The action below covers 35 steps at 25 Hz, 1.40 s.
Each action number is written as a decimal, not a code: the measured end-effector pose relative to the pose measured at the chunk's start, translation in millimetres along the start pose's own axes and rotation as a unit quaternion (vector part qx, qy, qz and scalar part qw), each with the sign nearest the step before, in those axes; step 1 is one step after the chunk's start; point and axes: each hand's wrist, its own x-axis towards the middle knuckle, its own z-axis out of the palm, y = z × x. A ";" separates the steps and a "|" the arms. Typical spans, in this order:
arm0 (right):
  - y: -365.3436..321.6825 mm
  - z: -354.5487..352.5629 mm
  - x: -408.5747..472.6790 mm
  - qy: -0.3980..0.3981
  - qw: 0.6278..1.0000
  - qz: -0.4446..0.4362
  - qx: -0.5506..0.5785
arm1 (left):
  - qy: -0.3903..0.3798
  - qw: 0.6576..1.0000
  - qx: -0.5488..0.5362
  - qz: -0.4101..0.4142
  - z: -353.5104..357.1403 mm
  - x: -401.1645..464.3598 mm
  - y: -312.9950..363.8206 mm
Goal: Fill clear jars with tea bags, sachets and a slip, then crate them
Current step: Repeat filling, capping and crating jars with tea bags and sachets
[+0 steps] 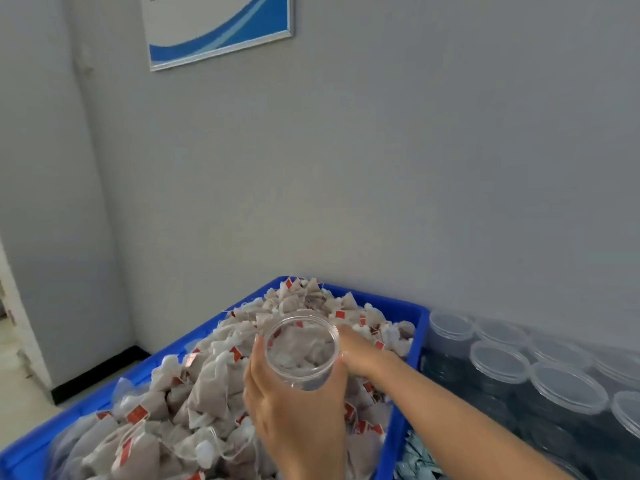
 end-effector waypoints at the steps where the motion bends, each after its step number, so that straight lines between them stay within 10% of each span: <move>1: 3.2 8.2 10.4 0.002 1.000 0.030 0.010 | 0.000 1.000 0.002 0.001 1.7 0.6 0.2; 11: -11.5 -114.5 -73.5 0.184 0.983 -0.008 -0.005 | -0.185 0.980 -0.078 0.020 11.9 -17.7 -6.8; 27: -87.7 -168.2 -252.6 0.113 0.988 -0.084 -0.066 | -0.459 0.885 -0.024 0.075 -58.4 -82.0 26.4; 35: -117.0 -40.0 -221.7 -0.219 0.955 -0.084 -0.183 | -0.448 0.891 0.072 0.000 -92.3 -132.1 -7.4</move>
